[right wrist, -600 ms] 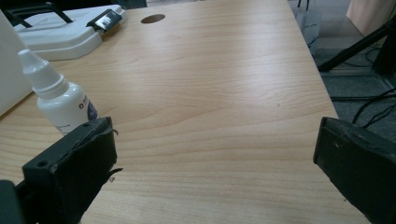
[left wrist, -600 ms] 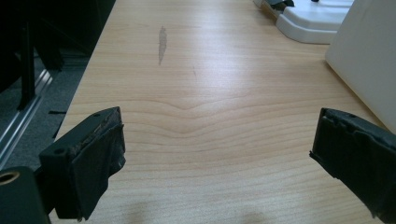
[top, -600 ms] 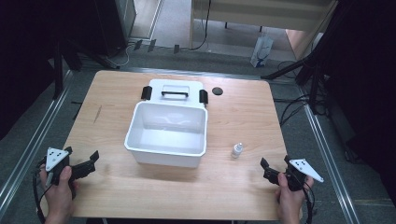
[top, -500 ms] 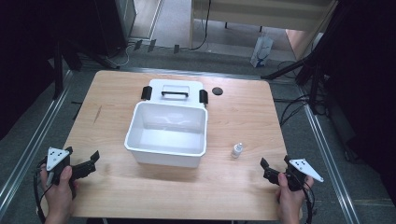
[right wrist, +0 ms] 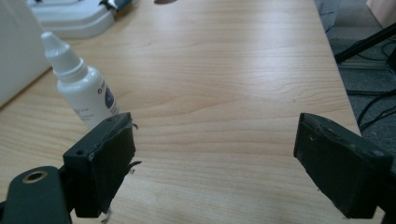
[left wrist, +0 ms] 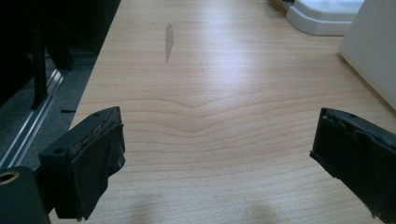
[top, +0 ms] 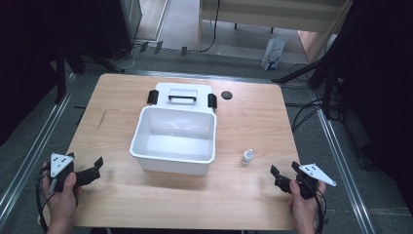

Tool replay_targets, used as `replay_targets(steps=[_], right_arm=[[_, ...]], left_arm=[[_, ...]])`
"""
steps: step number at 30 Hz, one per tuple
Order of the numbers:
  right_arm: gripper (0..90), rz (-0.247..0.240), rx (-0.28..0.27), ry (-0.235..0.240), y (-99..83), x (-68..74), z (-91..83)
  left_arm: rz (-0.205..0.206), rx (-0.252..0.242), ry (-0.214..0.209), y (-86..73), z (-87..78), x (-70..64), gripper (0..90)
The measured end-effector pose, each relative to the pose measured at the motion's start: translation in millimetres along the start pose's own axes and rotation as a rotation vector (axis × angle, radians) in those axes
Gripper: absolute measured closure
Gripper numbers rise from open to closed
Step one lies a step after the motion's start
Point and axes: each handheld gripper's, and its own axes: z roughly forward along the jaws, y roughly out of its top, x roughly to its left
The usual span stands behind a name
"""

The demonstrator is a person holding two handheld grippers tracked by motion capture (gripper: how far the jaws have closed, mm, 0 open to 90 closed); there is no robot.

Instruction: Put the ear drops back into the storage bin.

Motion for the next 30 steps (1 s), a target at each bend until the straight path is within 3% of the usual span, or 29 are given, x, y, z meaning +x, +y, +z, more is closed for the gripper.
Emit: replay_targets(steps=[3, 4, 5, 7, 10, 11, 12, 14, 17, 19, 20, 21, 26, 27, 30], right_arm=[[12.2, -0.04, 0.05, 0.018, 5.8, 4.7, 2.5], [12.3, -0.05, 0.068, 0.042, 8.4, 6.7, 3.5], [12.3, -0.076, 0.119, 0.073, 14.7, 12.2, 5.4], [12.3, -0.091, 0.139, 0.082, 17.3, 14.2, 6.3], [12.6, -0.141, 0.249, 0.107, 30.0, 22.8, 11.3], [12.6, -0.173, 0.31, 0.13, 37.6, 27.7, 14.0], [12.6, -0.173, 0.31, 0.13, 37.6, 27.7, 14.0], [12.5, -0.229, 0.378, 0.14, 46.4, 32.9, 18.5], [12.6, -0.252, 0.42, 0.144, 51.7, 35.9, 22.3], [12.5, -0.295, 0.479, 0.151, 59.5, 41.6, 28.4], [12.5, -0.295, 0.479, 0.151, 59.5, 41.6, 28.4], [12.5, -0.332, 0.523, 0.166, 65.8, 47.4, 32.8], [12.5, -0.379, 0.601, 0.169, 75.3, 57.5, 40.4], [12.5, -0.388, 0.641, 0.166, 80.0, 60.8, 44.4], [12.6, -0.406, 0.67, 0.171, 84.2, 63.8, 47.8]], left_arm=[[0.009, 0.003, -0.005, 0.1, 0.0, -0.7, 3.2], [0.008, 0.006, -0.003, 0.2, 0.2, -0.8, 3.2], [0.004, -0.001, -0.006, 0.1, 0.2, -0.6, 3.1], [0.004, -0.008, -0.005, 0.1, 0.1, -0.7, 3.0], [0.018, -0.016, 0.007, 0.4, 0.5, -2.2, 2.9], [0.025, -0.019, 0.012, 0.6, 1.3, -3.5, 2.7], [0.033, -0.019, 0.013, 0.8, 1.6, -4.0, 2.7], [0.046, -0.019, 0.017, 1.0, 2.3, -5.1, 2.6], [0.039, -0.018, 0.011, 1.1, 2.1, -4.5, 2.6], [0.028, -0.013, 0.007, 1.3, 2.2, -3.0, 2.6], [0.028, -0.013, 0.007, 1.3, 2.2, -3.0, 2.6], [0.026, -0.012, 0.005, 1.4, 2.4, -2.8, 2.6], [0.03, -0.009, 0.006, 1.5, 2.9, -3.2, 2.6], [0.03, -0.009, 0.006, 1.5, 2.9, -3.2, 2.6], [0.029, -0.008, 0.005, 1.6, 3.1, -3.2, 2.6]])
